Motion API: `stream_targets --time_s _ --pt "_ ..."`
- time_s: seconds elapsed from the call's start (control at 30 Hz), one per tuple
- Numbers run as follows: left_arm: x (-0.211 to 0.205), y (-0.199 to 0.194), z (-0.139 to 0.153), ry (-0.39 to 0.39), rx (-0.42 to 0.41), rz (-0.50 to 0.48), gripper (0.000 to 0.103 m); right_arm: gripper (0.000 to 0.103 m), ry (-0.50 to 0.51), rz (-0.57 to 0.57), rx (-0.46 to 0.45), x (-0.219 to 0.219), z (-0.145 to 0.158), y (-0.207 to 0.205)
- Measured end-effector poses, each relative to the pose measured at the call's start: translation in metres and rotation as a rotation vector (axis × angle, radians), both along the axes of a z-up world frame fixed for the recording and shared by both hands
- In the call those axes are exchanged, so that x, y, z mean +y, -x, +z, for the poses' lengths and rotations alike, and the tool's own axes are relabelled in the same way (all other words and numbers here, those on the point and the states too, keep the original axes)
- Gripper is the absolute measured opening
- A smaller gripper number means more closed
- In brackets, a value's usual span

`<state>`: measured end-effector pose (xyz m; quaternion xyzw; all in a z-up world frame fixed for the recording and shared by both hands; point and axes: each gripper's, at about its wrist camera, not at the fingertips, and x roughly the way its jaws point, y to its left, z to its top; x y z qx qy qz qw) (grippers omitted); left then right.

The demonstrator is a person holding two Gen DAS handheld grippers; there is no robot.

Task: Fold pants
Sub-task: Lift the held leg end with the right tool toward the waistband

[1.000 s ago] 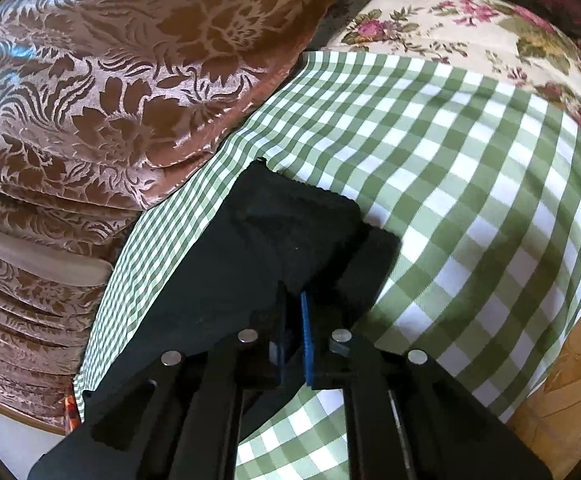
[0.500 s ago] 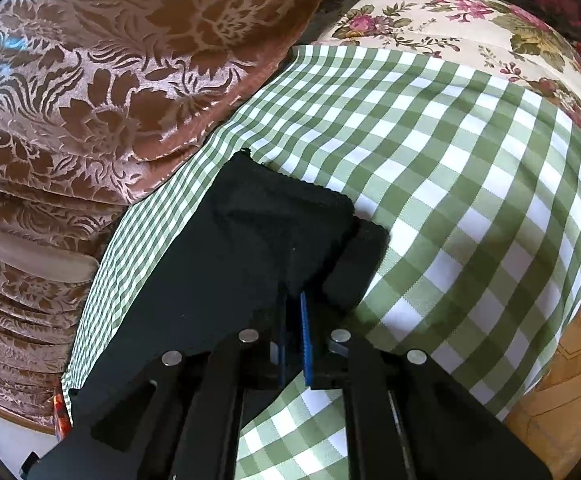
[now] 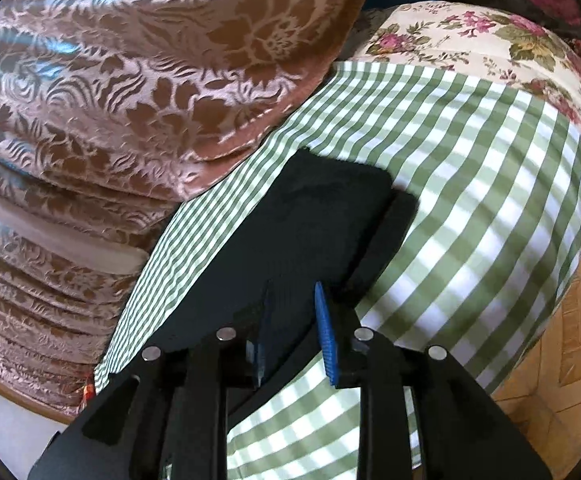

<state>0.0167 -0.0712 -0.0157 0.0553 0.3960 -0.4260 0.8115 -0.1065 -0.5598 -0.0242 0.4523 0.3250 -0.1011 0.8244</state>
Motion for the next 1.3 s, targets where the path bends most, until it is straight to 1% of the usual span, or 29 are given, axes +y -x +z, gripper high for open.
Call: stream_targets --time_s 0.03,0.1,0.2,0.3,0.47,0.57,0.63,0.7,0.77,0.8,0.83,0.87,0.9,0.93,0.97,1.0,1.03,1.1,1.2,1.23,1.27,1.3 --pt "-0.005 0.002 -0.003 -0.021 -0.009 -0.008 0.054 0.022 -0.01 0.01 -0.005 0.005 -0.001 0.0" --pt "-0.011 0.004 -0.009 -0.041 -0.001 -0.031 0.054 0.022 -0.03 0.024 -0.018 0.011 -0.002 -0.001" --pt "-0.014 0.005 -0.014 -0.071 -0.012 -0.015 0.054 0.022 -0.032 0.049 -0.021 0.018 -0.003 -0.004" --pt "-0.01 0.007 -0.011 -0.066 -0.034 -0.01 0.054 0.022 -0.071 0.048 -0.054 0.017 -0.004 0.001" --pt "-0.005 0.007 -0.011 -0.068 -0.061 -0.001 0.055 0.022 -0.162 -0.006 -0.091 0.003 -0.009 0.013" --pt "-0.004 0.006 -0.013 -0.065 -0.052 -0.002 0.054 0.026 -0.198 0.011 -0.098 0.005 -0.012 0.012" --pt "-0.005 0.005 -0.017 -0.07 -0.044 -0.007 0.049 0.027 -0.194 0.045 -0.08 0.013 -0.014 0.004" --pt "-0.008 0.008 -0.019 -0.083 -0.054 -0.03 0.04 0.027 -0.193 0.059 -0.061 0.018 -0.019 0.0" --pt "-0.009 0.008 -0.021 -0.088 -0.058 -0.041 0.038 0.027 -0.202 0.07 -0.037 0.023 -0.027 -0.006" --pt "-0.01 0.007 -0.022 -0.086 -0.053 -0.042 0.032 0.027 -0.199 0.072 -0.023 0.026 -0.031 -0.009" --pt "-0.01 0.005 -0.023 -0.079 -0.044 -0.047 0.028 0.025 -0.197 0.073 -0.016 0.027 -0.034 -0.012" --pt "-0.01 0.005 -0.022 -0.071 -0.041 -0.06 0.022 0.017 -0.196 0.073 -0.014 0.028 -0.037 -0.014" --pt "-0.011 0.006 -0.023 -0.071 -0.044 -0.068 0.02 0.016 -0.192 0.073 -0.005 0.029 -0.039 -0.018" --pt "-0.013 0.006 -0.023 -0.075 -0.049 -0.075 0.019 0.016 -0.201 0.07 0.005 0.029 -0.042 -0.02" --pt "-0.014 0.006 -0.024 -0.078 -0.048 -0.077 0.019 0.01 -0.212 0.068 0.003 0.028 -0.044 -0.021" --pt "-0.014 0.006 -0.025 -0.076 -0.046 -0.079 0.013 0.005 -0.196 0.07 -0.001 0.028 -0.043 -0.02" --pt "-0.013 0.005 -0.024 -0.064 -0.039 -0.082 0.011 0.005 -0.157 0.079 -0.001 0.029 -0.038 -0.02" --pt "-0.012 0.003 -0.023 -0.045 -0.027 -0.083 0.008 0.004 -0.127 0.089 -0.004 0.032 -0.032 -0.018" --pt "-0.008 0.002 -0.02 -0.02 -0.007 -0.088 0.007 0.005 -0.123 0.098 -0.038 0.03 -0.025 -0.009" --pt "-0.007 0.001 -0.02 -0.018 -0.003 -0.087 0.007 0.007 -0.12 0.087 -0.043 0.026 -0.024 -0.004" --pt "-0.007 0.001 -0.02 -0.022 -0.001 -0.088 0.007 0.008 -0.102 0.052 -0.037 0.021 -0.024 0.001" --pt "-0.007 0.001 -0.021 -0.025 0.0 -0.092 0.007 0.009 -0.108 0.028 -0.045 0.015 -0.026 0.004"
